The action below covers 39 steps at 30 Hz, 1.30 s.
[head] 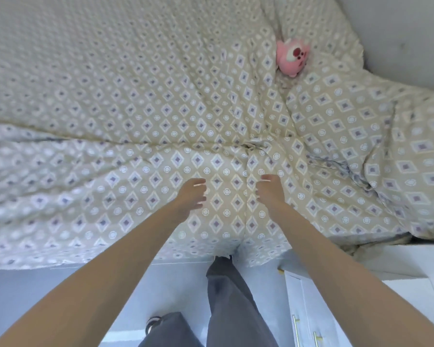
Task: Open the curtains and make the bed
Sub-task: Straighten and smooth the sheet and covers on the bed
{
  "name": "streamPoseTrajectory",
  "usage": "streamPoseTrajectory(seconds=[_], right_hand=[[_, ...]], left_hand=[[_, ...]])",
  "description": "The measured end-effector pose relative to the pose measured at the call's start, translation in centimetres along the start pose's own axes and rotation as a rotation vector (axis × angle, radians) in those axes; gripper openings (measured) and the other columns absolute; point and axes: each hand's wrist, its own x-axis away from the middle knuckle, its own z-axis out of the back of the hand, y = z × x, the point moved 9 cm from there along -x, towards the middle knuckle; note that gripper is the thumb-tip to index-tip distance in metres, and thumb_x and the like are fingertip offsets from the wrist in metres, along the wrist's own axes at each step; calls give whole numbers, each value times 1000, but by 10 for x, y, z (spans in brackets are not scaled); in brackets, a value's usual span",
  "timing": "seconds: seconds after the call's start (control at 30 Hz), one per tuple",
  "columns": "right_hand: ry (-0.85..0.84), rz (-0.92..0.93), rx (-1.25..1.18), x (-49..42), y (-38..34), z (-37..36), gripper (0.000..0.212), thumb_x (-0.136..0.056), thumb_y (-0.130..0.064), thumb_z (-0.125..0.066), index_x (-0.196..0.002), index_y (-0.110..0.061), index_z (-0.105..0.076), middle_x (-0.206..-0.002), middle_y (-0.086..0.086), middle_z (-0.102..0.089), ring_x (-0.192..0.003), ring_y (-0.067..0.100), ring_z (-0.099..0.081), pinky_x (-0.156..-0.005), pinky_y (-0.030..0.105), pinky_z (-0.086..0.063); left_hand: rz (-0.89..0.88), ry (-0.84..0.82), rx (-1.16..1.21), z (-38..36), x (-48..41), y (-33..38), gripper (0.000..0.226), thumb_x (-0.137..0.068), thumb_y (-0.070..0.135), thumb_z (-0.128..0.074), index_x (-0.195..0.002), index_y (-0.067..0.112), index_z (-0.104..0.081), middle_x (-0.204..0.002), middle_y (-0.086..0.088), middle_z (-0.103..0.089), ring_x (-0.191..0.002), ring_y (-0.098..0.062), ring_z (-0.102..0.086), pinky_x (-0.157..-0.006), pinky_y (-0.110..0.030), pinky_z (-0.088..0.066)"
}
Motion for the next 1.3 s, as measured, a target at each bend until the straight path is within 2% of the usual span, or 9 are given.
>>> streamPoseTrajectory(seconds=[0.2, 0.33, 0.47, 0.67, 0.77, 0.87, 1.0, 1.2, 1.3], right_hand=[[-178, 204, -10, 116, -104, -105, 36, -91, -4, -46, -125, -16, -41, -83, 1, -50, -85, 24, -52, -77, 35, -44], [-275, 338, 27, 209, -165, -193, 42, -93, -5, -44, -132, -18, -35, -86, 0, -49, -88, 22, -54, -84, 37, -49], [-425, 433, 93, 303, -216, -295, 43, -94, -7, -45, -135, -16, -35, -101, 2, -51, -91, 21, -57, -82, 34, -50], [-586, 583, 186, 413, -279, -424, 40, -94, -8, -46, -131, -16, -37, -108, 3, -52, -89, 19, -60, -85, 35, -51], [-658, 656, 230, 454, -308, -490, 35, -93, -9, -46, -127, -17, -38, -101, 0, -53, -92, 20, -60, -86, 36, -51], [-735, 746, 270, 489, -337, -557, 31, -93, -11, -45, -122, -20, -38, -97, -3, -52, -91, 19, -60, -84, 35, -52], [-835, 756, 247, 528, -372, -636, 29, -92, -12, -49, -118, -21, -41, -99, -1, -54, -87, 17, -60, -78, 32, -52], [-940, 793, 240, 588, -423, -745, 27, -95, -10, -49, -120, -17, -42, -95, -3, -52, -79, 16, -61, -69, 27, -51], [-950, 806, 252, 618, -440, -804, 26, -95, -8, -46, -119, -16, -43, -95, -3, -52, -83, 19, -59, -73, 29, -53]], left_hand=[[-197, 192, 109, 180, 92, 35, 34, -98, 16, -48, -132, 19, -50, -127, -5, -55, -101, -23, -59, -88, -34, -49], [-323, 324, 169, 306, 177, 37, 34, -98, 16, -46, -132, 19, -50, -128, -3, -55, -105, -23, -59, -87, -33, -50], [-384, 491, 256, 431, 260, 24, 32, -97, 17, -48, -129, 21, -52, -129, -4, -56, -108, -22, -60, -87, -33, -50], [-457, 652, 412, 561, 338, 6, 32, -97, 16, -47, -129, 21, -52, -127, -2, -57, -102, -21, -60, -82, -28, -51], [-475, 705, 461, 622, 356, 1, 34, -98, 16, -47, -131, 20, -50, -123, -1, -57, -102, -21, -59, -88, -33, -51], [-490, 766, 484, 683, 363, 6, 35, -98, 15, -46, -133, 20, -48, -121, -2, -55, -101, -21, -57, -84, -30, -51], [-505, 837, 525, 758, 372, 21, 38, -98, 14, -44, -136, 18, -44, -120, -3, -52, -101, -22, -56, -93, -36, -48], [-569, 871, 539, 873, 391, 40, 33, -98, 17, -47, -131, 20, -48, -125, -2, -59, -107, -22, -61, -91, -33, -50], [-584, 863, 549, 934, 395, 37, 32, -97, 18, -48, -130, 20, -49, -122, -1, -61, -105, -21, -62, -90, -32, -51]])
